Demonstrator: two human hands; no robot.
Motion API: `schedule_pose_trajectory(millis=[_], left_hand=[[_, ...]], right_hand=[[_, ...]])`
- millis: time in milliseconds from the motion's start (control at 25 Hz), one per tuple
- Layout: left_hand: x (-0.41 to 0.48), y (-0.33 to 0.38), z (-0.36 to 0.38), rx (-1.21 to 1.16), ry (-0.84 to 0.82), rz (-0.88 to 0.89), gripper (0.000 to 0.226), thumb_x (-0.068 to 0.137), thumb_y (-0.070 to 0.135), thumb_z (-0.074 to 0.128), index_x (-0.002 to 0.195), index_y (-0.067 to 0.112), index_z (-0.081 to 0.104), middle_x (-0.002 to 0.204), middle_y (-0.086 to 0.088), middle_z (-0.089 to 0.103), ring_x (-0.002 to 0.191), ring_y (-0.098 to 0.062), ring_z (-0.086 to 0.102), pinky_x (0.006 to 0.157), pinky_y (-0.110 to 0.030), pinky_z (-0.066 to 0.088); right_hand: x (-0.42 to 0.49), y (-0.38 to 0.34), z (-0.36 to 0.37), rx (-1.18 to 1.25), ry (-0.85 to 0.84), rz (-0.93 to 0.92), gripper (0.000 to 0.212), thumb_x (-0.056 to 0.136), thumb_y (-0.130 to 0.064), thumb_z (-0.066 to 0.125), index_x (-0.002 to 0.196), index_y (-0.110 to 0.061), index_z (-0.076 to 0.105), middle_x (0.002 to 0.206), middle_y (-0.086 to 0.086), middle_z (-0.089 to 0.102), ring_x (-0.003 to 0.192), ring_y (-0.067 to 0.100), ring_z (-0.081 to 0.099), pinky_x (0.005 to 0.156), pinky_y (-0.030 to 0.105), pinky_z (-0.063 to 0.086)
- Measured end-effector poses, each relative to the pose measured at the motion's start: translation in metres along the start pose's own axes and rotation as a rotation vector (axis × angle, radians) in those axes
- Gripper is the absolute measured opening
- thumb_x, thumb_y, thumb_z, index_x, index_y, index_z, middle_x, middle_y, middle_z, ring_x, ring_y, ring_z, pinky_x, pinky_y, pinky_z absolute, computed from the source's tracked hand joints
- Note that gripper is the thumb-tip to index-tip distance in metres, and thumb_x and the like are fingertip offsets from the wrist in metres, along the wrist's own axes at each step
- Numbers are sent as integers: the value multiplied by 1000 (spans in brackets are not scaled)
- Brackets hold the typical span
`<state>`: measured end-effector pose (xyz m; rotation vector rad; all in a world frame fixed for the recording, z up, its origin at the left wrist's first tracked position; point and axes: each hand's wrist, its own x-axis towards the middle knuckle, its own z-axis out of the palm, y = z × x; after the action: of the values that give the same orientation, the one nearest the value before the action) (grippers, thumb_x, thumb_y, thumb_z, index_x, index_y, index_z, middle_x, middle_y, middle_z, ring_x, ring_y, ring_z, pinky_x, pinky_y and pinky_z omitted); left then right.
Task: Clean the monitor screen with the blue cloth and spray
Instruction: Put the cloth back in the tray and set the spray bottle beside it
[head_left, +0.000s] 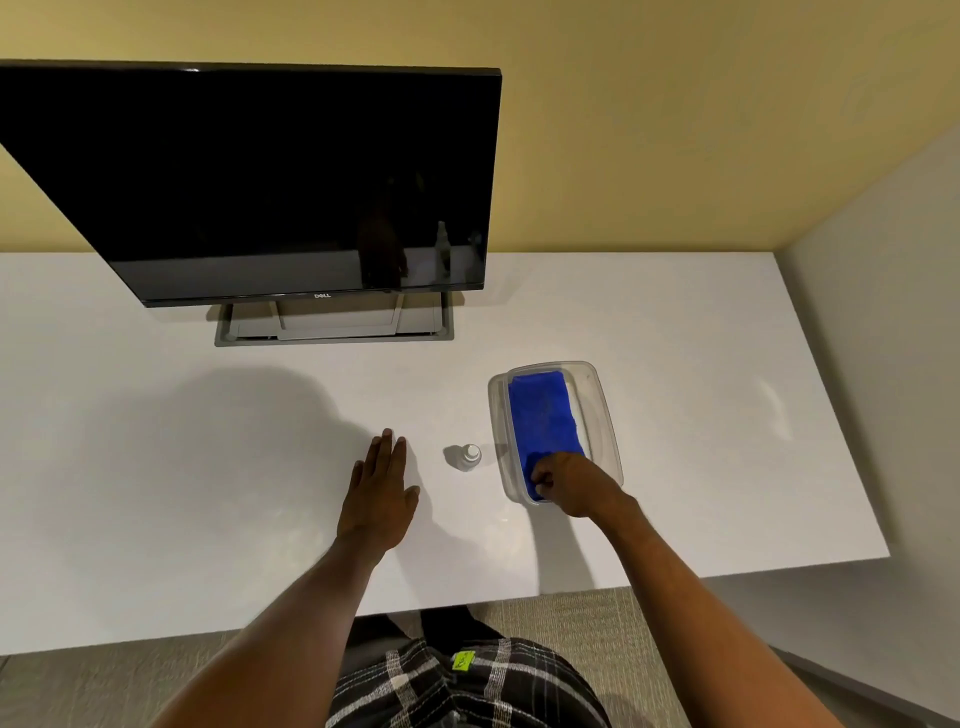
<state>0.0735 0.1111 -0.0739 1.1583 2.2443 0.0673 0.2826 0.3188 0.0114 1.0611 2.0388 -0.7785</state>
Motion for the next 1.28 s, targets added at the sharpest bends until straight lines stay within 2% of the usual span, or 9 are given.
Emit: schedule_pose_trajectory(millis=[80,160,280,400,600,800,1000,1120,1280], left_hand=[[1,-1,-1,1,-8,-1,82,107,35,49,168,17,-1,175,-4,-16,164,-21,-10,133,-41,10],[1,-1,-2,0,-13,0,84,106,35,53,168,17,0,175,-4,-16,164,-21,-9,133,-41,12],[1,1,-1,10,-11,-10,86,105,34,56,168,16,1,176,-5,-14,164,-22,-7,132,-41,15],[2,3,-3,11,-12,-16,88,103,33,59,168,15,3,176,-6,-12,164,-23,-6,131,-41,17],[2,3,-7,9,-29,-9,92,102,32,62,168,15,0,175,-5,-15,164,-22,-8,131,-40,17],[1,2,-10,3,-45,-2,93,102,30,62,168,16,-2,175,-4,-17,164,-21,-10,132,-39,16],[0,3,-10,-14,-44,-10,94,101,29,63,168,16,-2,175,-4,-17,164,-21,-10,132,-39,14],[2,3,-9,-13,-47,-14,94,101,30,63,168,16,-2,175,-3,-18,164,-21,-11,132,-39,13],[2,3,-9,-20,-50,-15,94,101,28,62,168,16,-2,175,-3,-18,164,-21,-11,132,-39,12]], right_hand=[[0,-2,-9,-37,126,-50,30,110,-24,50,128,-10,68,123,10,73,113,27,70,104,37,56],[5,-5,-17,31,368,-43,29,110,-26,45,121,-12,68,114,8,73,105,27,71,94,39,59],[17,-15,-26,155,591,-104,32,108,-20,48,136,-14,61,131,4,65,112,25,67,94,41,58],[27,-22,-28,89,557,-146,45,105,-16,51,151,-13,50,150,6,55,128,26,60,106,38,53],[39,-25,-28,-5,506,-132,51,106,-14,49,157,-12,41,159,6,47,143,25,49,119,37,43],[32,-19,-22,43,591,-107,45,105,-15,49,150,-15,49,148,5,56,122,26,62,104,36,53],[22,-13,-6,122,639,-101,42,103,-14,49,144,-14,53,136,5,63,108,26,65,94,35,54],[17,-12,5,81,662,29,34,105,-19,46,138,-13,55,127,6,66,105,24,67,91,34,56],[17,-9,13,112,376,307,29,107,-25,51,132,-11,54,113,6,68,100,24,69,85,33,55]])
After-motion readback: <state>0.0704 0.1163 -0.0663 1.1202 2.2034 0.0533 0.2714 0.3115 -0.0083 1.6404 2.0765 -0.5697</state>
